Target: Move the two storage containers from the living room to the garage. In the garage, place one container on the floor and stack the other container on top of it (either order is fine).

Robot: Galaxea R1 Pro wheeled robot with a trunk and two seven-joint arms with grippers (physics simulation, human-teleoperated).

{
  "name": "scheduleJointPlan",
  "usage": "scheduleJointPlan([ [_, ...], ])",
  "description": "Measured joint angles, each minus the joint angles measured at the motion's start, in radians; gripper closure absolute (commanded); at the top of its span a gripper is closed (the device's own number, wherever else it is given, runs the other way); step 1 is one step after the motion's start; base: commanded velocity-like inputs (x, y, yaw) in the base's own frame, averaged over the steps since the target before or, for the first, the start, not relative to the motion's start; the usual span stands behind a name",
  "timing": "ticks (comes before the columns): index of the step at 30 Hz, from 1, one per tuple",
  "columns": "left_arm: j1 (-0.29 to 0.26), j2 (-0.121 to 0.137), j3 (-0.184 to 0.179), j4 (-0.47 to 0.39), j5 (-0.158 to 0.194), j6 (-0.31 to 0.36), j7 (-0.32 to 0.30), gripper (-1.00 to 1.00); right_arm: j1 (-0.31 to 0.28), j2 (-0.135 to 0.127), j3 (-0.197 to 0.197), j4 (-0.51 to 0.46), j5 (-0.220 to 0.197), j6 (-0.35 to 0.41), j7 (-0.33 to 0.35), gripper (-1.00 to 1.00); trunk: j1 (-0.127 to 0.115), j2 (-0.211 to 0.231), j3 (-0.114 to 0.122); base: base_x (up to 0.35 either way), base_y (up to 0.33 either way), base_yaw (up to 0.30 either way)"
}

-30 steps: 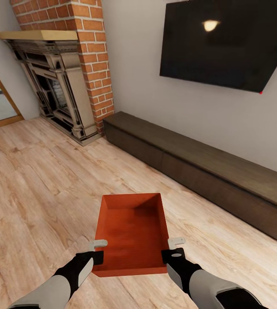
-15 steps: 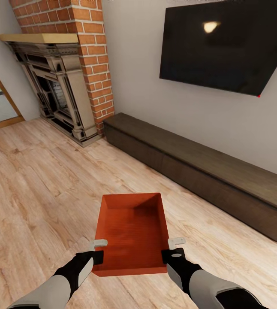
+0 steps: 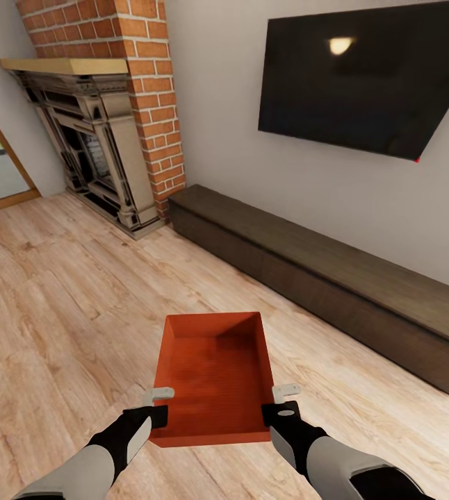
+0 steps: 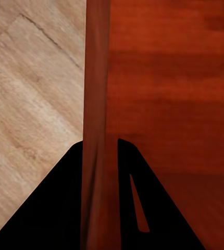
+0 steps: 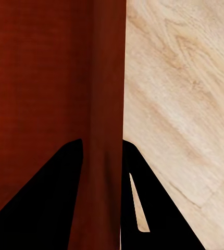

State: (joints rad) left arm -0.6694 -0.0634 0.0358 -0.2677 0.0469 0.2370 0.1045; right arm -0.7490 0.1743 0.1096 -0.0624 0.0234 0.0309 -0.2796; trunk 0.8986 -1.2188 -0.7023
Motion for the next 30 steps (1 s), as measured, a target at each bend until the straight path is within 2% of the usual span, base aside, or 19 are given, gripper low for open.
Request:
scheduleJointPlan([
  [9,0.0,0.0,-0.005,0.0,0.006,0.0,0.003,1.0,0.0,0.0,-0.001,0.0,0.001,0.0,0.001,1.0,-0.035,0.063,0.03,0.0,0.0,0.0],
  [30,0.0,0.001,-0.011,0.0,0.013,-0.001,0.005,1.0,0.0,0.0,-0.001,-0.001,0.002,0.0,0.001,1.0,-0.115,0.21,0.129,0.0,0.0,0.0],
])
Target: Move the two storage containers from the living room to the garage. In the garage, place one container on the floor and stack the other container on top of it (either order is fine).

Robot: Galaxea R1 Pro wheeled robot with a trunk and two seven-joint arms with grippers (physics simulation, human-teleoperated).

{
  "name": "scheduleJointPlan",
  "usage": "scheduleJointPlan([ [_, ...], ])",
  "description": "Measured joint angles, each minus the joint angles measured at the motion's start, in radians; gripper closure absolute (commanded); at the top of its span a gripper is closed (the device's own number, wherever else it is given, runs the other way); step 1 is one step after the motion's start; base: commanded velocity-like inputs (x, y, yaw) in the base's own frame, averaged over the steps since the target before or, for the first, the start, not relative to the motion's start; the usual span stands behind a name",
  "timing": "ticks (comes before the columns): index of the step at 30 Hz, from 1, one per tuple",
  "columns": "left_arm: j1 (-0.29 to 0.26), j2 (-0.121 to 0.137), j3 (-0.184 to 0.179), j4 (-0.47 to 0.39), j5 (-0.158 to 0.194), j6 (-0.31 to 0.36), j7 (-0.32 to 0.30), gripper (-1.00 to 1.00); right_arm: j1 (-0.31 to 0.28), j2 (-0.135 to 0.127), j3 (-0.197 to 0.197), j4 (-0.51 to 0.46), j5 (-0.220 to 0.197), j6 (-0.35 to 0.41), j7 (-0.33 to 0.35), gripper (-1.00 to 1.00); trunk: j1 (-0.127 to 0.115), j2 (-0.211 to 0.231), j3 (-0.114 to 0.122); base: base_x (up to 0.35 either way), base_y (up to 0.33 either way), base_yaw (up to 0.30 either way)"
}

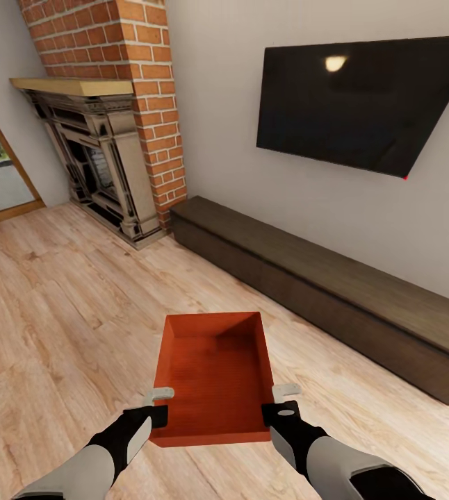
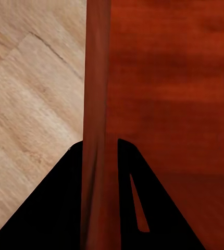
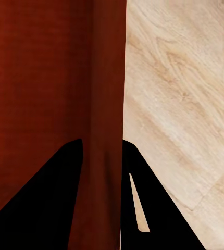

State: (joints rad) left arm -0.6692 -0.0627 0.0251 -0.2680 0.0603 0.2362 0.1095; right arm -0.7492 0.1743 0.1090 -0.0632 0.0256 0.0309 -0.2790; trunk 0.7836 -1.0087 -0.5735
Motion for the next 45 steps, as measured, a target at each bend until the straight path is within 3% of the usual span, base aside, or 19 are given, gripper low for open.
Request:
scheduleJointPlan([
  [45,0.0,0.0,0.0,-0.001,0.0,0.0,0.0,1.0,0.0,0.0,0.0,0.0,-0.001,-0.001,0.0,1.0,-0.173,0.315,0.213,0.0,0.0,0.0],
])
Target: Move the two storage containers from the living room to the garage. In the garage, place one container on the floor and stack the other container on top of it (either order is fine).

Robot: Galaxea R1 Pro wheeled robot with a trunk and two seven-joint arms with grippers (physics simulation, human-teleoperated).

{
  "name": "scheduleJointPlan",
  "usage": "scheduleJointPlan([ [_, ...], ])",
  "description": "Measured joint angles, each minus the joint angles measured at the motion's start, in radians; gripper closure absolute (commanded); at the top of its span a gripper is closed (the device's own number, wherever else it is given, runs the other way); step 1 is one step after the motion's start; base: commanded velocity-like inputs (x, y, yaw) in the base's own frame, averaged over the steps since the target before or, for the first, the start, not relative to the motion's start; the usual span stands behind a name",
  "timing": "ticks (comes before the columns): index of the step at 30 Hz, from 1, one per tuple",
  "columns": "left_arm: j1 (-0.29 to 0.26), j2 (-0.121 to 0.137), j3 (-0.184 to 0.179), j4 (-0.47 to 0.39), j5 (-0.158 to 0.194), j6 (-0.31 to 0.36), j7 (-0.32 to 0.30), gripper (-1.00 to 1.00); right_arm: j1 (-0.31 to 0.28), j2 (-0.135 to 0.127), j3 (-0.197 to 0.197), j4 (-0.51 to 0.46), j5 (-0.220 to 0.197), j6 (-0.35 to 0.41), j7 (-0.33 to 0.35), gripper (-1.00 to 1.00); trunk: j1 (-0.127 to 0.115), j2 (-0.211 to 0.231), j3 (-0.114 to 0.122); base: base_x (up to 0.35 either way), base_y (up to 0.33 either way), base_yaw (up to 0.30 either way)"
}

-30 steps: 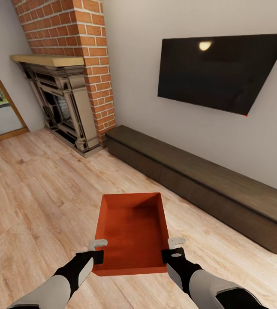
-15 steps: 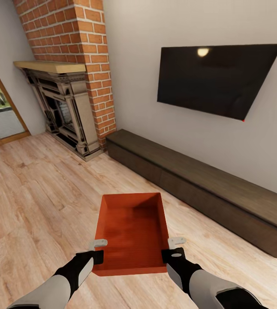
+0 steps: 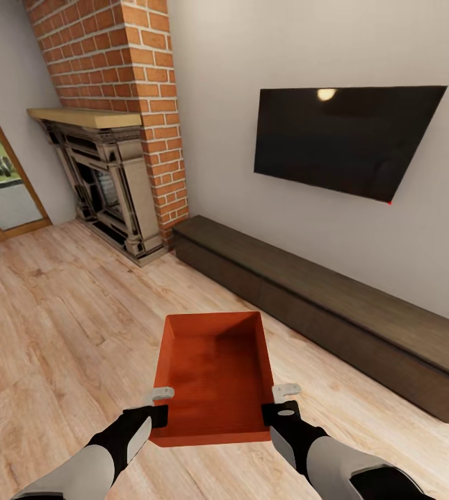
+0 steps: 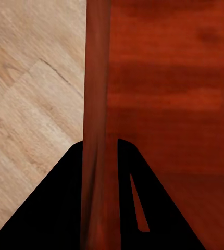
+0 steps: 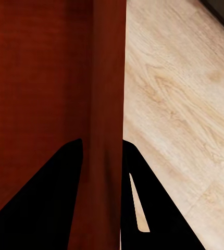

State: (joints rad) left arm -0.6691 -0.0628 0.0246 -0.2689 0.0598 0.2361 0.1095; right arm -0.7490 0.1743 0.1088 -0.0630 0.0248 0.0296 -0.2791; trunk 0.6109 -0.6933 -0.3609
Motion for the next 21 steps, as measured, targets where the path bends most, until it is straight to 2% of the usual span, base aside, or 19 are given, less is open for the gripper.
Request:
scheduleJointPlan([
  [21,0.0,0.0,0.0,0.0,0.0,0.0,0.0,1.0,0.0,0.0,0.001,0.0,-0.001,0.0,0.0,1.0,-0.081,0.147,0.099,0.0,0.0,0.0],
])
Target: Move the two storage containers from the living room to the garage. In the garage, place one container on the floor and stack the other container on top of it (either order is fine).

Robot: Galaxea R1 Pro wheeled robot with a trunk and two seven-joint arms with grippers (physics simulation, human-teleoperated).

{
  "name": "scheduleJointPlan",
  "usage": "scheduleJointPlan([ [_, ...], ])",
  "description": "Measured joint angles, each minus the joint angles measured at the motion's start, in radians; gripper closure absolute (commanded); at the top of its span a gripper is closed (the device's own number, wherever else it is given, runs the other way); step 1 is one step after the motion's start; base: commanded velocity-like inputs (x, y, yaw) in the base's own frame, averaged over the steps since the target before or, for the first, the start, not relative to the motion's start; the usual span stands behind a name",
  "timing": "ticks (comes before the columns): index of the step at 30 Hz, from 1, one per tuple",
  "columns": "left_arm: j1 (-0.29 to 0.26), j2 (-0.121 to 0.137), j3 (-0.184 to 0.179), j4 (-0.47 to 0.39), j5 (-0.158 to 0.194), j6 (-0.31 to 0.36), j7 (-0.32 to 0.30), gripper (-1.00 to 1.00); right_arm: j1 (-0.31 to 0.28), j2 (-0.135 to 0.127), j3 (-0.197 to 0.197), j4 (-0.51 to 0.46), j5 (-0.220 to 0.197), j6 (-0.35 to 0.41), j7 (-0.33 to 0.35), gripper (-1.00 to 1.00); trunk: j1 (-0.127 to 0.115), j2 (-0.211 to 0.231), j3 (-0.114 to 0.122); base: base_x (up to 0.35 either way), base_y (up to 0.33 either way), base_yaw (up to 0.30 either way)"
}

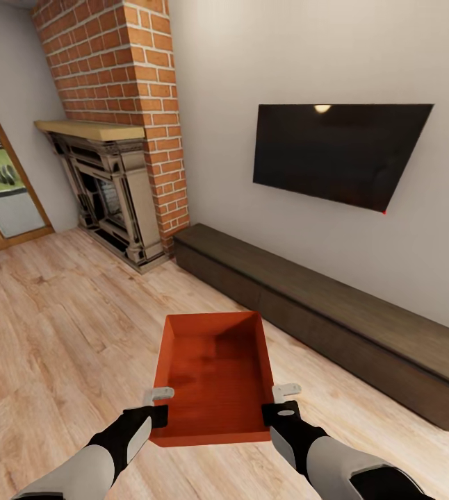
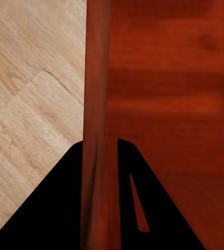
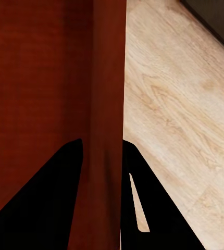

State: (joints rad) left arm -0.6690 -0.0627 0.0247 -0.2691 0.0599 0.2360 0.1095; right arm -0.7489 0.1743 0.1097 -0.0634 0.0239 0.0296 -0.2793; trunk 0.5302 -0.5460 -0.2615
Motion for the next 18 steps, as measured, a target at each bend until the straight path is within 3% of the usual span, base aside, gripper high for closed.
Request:
scheduleJointPlan([
  [18,0.0,0.0,-0.002,-0.001,0.002,0.0,0.001,1.0,0.0,0.0,0.0,-0.001,0.001,0.0,0.0,1.0,-0.069,0.127,0.085,0.0,0.0,0.0],
])
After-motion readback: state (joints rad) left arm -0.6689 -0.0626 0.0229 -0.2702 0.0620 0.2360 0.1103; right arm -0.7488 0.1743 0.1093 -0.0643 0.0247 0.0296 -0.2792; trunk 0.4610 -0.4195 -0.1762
